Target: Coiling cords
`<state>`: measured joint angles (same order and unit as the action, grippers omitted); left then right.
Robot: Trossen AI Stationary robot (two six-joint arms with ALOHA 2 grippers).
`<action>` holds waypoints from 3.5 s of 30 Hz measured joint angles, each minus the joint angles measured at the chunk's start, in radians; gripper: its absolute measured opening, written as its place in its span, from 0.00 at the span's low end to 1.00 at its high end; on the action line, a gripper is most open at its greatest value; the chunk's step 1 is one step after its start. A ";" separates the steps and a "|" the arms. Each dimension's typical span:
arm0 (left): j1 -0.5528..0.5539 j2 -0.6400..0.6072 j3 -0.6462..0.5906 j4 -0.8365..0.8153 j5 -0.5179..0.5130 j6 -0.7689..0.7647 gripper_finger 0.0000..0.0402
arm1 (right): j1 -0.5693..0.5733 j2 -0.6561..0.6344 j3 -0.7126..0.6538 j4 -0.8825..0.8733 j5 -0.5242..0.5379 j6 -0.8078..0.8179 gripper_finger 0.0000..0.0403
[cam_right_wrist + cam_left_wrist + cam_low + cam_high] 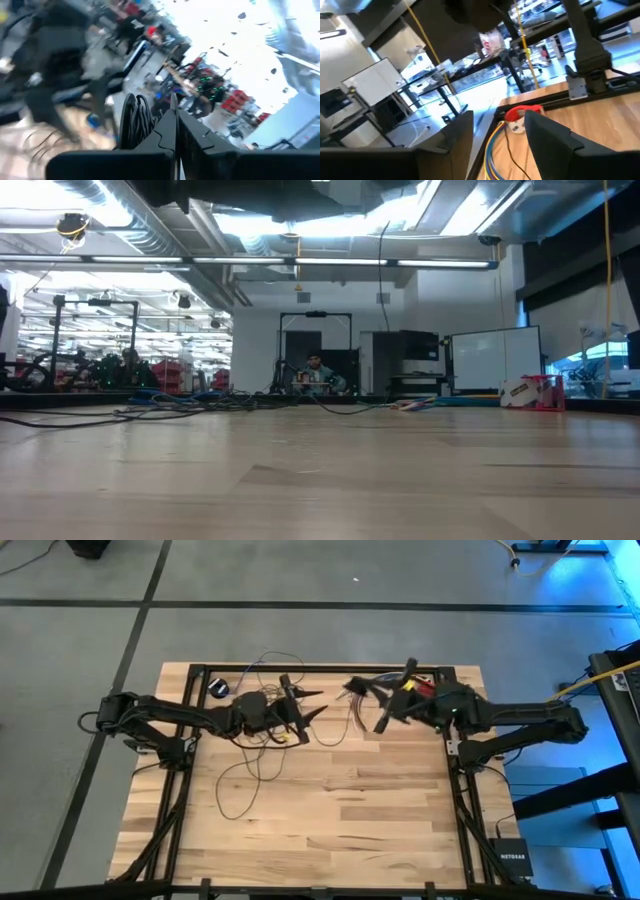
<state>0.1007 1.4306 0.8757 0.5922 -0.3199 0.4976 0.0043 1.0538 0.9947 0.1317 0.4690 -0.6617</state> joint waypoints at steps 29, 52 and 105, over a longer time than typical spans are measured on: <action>0.055 0.194 0.007 0.337 0.126 -0.023 0.39 | -0.110 0.065 0.000 0.165 -0.258 0.028 0.01; 0.080 0.122 0.006 0.262 -0.068 0.017 0.01 | -0.110 0.074 0.000 -0.012 -0.146 -0.032 0.01; 0.183 0.396 0.049 0.282 0.041 -0.108 0.37 | -0.116 0.225 0.001 0.046 0.087 -0.140 0.01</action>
<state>0.2835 1.8270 0.9251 0.8741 -0.2791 0.3893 -0.1116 1.2788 0.9955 0.1780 0.5558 -0.8021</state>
